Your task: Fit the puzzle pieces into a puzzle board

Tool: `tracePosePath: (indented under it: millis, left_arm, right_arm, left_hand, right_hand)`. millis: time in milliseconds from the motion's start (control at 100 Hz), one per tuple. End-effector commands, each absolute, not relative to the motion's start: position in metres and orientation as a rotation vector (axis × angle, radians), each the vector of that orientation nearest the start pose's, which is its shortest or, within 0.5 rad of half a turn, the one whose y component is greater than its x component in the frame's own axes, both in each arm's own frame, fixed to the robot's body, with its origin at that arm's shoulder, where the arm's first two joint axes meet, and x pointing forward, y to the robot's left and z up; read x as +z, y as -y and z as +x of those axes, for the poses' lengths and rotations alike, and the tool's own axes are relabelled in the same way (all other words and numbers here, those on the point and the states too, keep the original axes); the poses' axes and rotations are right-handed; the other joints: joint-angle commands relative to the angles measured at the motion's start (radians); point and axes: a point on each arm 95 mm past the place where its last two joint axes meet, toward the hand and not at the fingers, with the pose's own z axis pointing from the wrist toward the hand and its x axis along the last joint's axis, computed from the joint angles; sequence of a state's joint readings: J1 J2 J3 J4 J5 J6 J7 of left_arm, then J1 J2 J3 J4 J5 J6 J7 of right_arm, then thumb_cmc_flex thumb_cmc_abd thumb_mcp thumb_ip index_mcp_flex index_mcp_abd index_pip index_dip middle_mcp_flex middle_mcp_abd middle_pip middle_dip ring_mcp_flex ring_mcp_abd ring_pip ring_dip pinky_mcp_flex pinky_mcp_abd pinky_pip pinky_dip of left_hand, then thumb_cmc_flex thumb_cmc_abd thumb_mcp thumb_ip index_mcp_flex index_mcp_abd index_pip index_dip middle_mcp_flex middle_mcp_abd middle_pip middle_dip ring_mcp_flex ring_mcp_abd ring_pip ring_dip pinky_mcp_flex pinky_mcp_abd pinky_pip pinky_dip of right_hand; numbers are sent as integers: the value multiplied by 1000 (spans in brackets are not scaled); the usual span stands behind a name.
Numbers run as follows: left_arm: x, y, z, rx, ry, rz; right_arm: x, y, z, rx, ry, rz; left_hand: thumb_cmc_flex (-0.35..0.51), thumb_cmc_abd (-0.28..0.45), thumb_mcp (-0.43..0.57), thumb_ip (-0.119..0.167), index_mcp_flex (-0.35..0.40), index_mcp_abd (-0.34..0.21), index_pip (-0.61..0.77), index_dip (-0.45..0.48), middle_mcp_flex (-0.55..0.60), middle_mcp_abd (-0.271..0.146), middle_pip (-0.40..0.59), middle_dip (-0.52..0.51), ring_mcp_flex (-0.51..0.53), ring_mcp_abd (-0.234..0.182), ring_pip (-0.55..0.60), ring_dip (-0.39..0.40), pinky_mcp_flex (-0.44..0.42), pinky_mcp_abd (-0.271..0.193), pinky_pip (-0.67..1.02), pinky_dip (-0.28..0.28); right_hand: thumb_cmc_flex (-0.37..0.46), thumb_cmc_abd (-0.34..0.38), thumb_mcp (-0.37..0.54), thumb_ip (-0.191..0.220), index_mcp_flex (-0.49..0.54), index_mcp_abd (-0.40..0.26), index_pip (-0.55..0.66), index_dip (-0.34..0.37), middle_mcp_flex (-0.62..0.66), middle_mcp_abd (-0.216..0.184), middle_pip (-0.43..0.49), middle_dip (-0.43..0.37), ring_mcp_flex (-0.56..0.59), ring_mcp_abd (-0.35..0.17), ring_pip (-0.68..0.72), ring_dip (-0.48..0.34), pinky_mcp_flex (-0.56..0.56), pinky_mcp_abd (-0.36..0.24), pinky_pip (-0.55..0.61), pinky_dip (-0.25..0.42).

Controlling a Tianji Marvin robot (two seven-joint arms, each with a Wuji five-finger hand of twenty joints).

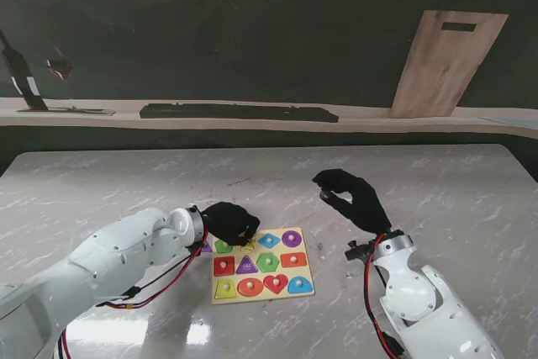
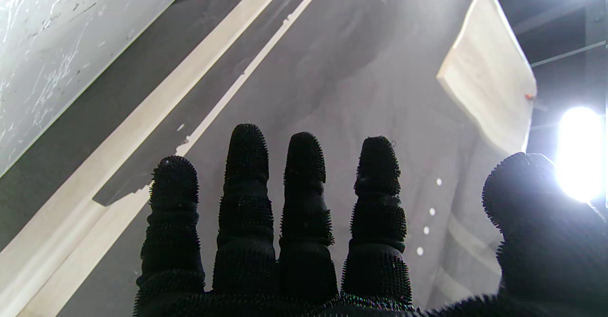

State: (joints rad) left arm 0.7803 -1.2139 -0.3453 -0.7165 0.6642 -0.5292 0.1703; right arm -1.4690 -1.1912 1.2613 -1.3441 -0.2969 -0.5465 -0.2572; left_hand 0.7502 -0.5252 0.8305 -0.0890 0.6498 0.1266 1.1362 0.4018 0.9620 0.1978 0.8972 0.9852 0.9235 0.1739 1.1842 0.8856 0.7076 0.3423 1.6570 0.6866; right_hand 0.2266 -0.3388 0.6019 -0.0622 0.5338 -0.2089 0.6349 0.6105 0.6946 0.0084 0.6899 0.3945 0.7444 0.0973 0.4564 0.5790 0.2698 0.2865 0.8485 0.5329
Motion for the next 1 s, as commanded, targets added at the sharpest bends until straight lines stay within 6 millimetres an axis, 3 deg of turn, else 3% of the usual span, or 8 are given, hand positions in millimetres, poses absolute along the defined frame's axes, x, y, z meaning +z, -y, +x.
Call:
tracePosePath:
  millis: [0, 220, 390, 590, 770, 990]
  left_arm:
    - [-381, 71, 509, -1632, -2199, -884]
    - [-383, 71, 509, -1617, -2226, -857]
    - [-385, 71, 509, -1614, -2242, -836]
    - [-385, 73, 511, -1616, -2259, -808]
    - [-385, 75, 512, -1632, -2254, -774]
    - [-386, 75, 513, -1645, -2233, -764]
  right_arm:
    - [-319, 17, 424, -2768, 906, -1718]
    - [-319, 17, 424, -2770, 906, -1718]
    - [-319, 17, 424, -2773, 906, -1717]
    - [-319, 17, 424, -2776, 907, -1714]
    - [-319, 17, 424, -2777, 906, -1713]
    - [-319, 18, 424, -2778, 905, -1711]
  left_hand:
    - [20, 10, 40, 60, 20, -19, 73, 25, 12, 17, 28, 17, 26, -70, 36, 9, 9, -95, 73, -16]
    - [35, 5, -10, 37, 20, -17, 70, 24, 7, 13, 27, 4, 24, -69, 31, 7, 5, -96, 72, -22]
    - [73, 8, -101, -10, 19, -23, 64, 23, -2, 8, 26, -19, 20, -67, 21, 3, -3, -95, 66, -25]
    - [90, 28, -129, -19, 18, -24, 58, 23, -6, 9, 29, -27, 13, -61, 18, 3, -11, -91, 60, -25]
    - [103, 26, -143, -20, 35, -87, 61, 21, -1, -5, 43, -28, 15, -64, 23, 5, -11, -88, 58, -23]
    - [102, 23, -135, -16, 34, -88, 67, 24, -2, -5, 49, -25, 15, -66, 27, 5, -10, -89, 58, -22]
  right_hand:
    - [9, 18, -14, 23, 13, -16, 16, 0, 17, 0, 13, 5, 18, 8, 16, 7, 2, 11, 18, 11]
    - [9, 18, -14, 23, 13, -17, 16, 0, 18, 1, 13, 5, 18, 8, 17, 7, 2, 12, 18, 11]
    - [9, 18, -14, 23, 14, -16, 15, 0, 18, 1, 13, 5, 19, 8, 18, 7, 2, 12, 18, 10]
    - [8, 18, -14, 23, 15, -15, 16, 0, 17, 0, 13, 5, 19, 9, 18, 7, 2, 12, 19, 10]
    - [9, 17, -14, 23, 15, -15, 17, 0, 19, 1, 14, 6, 21, 9, 19, 8, 2, 13, 19, 10]
    - [9, 18, -14, 23, 15, -16, 16, 0, 19, 1, 14, 6, 20, 9, 19, 8, 2, 12, 19, 10]
